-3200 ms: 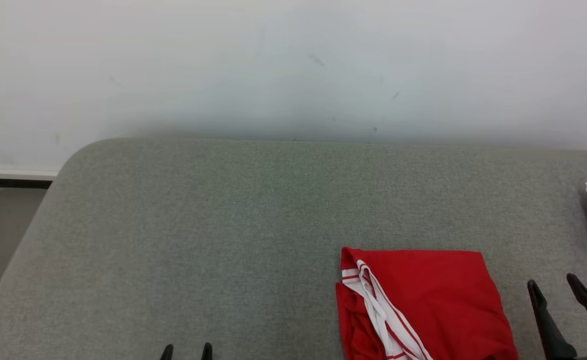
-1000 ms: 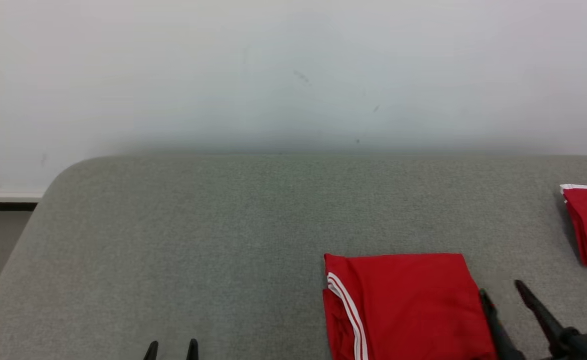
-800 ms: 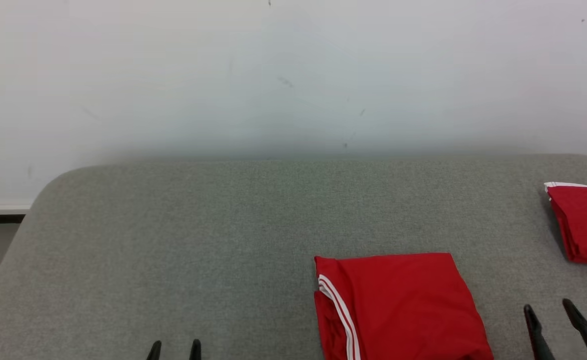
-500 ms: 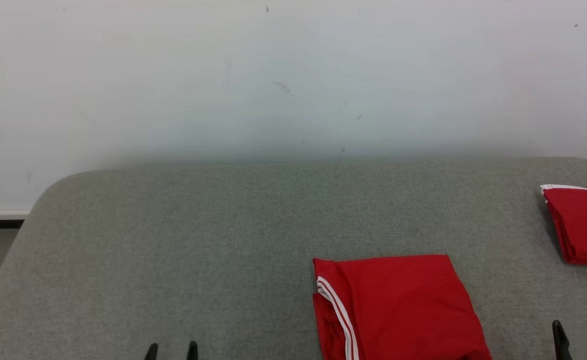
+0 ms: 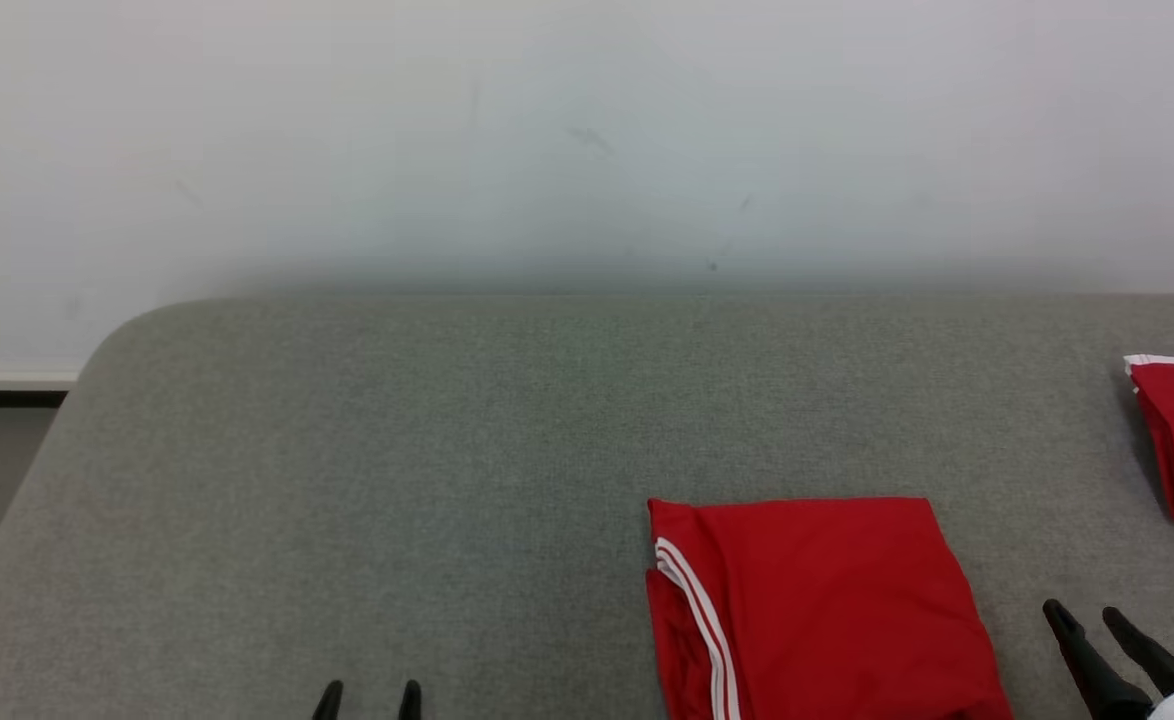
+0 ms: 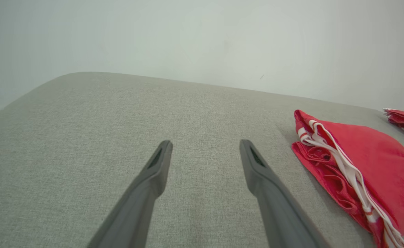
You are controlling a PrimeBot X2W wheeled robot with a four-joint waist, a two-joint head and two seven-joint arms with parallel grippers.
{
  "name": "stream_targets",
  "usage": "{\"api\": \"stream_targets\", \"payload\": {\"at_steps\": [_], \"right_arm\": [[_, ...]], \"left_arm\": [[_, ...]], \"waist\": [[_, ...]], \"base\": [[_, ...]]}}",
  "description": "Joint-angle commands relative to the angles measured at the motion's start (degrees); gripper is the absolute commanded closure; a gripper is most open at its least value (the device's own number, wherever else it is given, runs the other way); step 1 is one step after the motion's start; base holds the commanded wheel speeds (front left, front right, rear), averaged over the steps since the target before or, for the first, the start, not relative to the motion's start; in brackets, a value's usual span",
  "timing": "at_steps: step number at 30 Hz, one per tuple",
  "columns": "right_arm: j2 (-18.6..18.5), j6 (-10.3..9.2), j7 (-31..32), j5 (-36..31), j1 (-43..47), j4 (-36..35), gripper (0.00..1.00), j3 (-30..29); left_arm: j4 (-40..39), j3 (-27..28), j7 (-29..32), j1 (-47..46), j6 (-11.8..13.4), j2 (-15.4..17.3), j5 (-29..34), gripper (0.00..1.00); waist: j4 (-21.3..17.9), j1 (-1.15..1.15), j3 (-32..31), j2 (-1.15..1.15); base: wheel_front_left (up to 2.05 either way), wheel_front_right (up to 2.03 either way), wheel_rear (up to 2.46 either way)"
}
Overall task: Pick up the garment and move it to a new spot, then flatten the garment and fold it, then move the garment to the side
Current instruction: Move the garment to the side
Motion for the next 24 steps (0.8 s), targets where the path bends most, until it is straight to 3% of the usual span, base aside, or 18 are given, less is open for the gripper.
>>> {"api": "stream_targets", "payload": {"at_steps": [1,5,9,17,24], "right_arm": [[-1.4,-0.11,3.5,2.6,-1.3,0.3,0.0,0.5],[-4.0,-0.11,14.1,10.0,-4.6,3.3,0.0,0.8],[-4.7,-0.11,19.5,14.0,-7.4,8.1,0.0,0.2],[-3.1,-0.11,22.6,20.1,-10.2,14.0,0.0,-0.6],[-1.7,-0.11,23.6,22.1,-11.2,15.9,0.0,2.4]], "left_arm": [[0.3,0.1,0.0,-0.7,-0.2,0.2,1.1,0.0],[1.1,-0.3,0.0,-1.9,-0.8,0.2,1.5,0.0],[1.7,-1.0,0.0,-3.0,-1.1,0.2,2.2,0.0],[3.1,-0.4,0.0,-3.1,-1.8,0.4,4.3,0.0],[3.2,0.4,0.0,-3.5,-2.3,0.4,5.0,0.0]], "waist": [[0.9,0.0,0.7,0.0],[2.9,0.0,2.4,0.0],[5.3,0.0,3.8,0.0],[8.7,0.0,4.9,0.0],[10.3,0.0,5.6,0.0]], "base": [[0.0,0.0,0.0],[0.0,0.0,0.0],[0.0,0.0,0.0],[0.0,0.0,0.0],[0.0,0.0,0.0]]}}
